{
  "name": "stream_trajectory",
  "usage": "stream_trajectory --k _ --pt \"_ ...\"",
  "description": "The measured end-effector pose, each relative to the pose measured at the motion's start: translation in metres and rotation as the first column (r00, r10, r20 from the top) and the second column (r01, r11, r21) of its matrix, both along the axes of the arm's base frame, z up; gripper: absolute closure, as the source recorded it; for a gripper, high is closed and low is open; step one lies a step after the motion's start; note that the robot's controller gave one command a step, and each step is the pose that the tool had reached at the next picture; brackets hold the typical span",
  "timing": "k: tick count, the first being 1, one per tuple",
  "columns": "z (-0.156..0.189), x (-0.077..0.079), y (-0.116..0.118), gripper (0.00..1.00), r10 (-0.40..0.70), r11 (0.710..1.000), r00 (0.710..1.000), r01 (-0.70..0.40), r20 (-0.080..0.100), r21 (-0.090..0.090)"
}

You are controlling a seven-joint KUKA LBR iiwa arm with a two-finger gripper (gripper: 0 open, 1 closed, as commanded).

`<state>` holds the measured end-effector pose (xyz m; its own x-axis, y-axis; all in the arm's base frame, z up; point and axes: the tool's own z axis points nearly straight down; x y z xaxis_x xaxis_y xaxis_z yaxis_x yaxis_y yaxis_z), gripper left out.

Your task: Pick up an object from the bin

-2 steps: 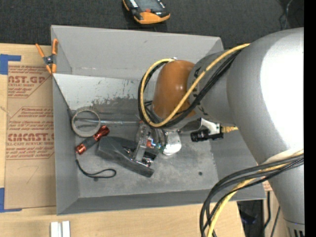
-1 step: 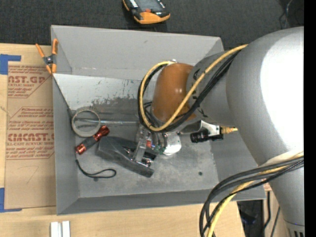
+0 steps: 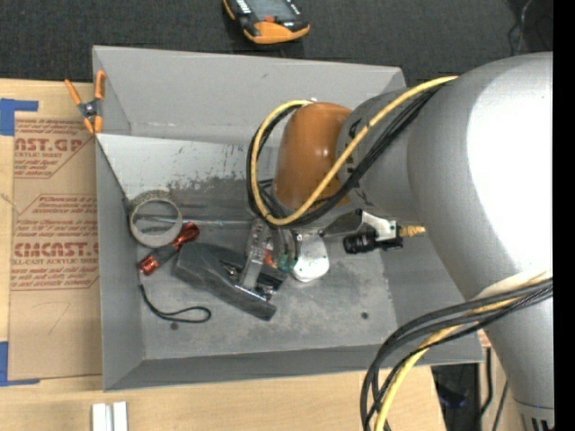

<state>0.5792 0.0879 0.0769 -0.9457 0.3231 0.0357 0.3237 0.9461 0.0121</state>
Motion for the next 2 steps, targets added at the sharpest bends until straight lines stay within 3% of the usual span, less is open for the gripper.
stream_trajectory --k 1,2 --pt "0.002 -0.009 0.003 1.00 0.028 1.000 0.999 -0.027 0.039 -0.009" --pt "0.081 -0.011 0.004 1.00 0.021 1.000 1.000 -0.021 0.015 -0.006"
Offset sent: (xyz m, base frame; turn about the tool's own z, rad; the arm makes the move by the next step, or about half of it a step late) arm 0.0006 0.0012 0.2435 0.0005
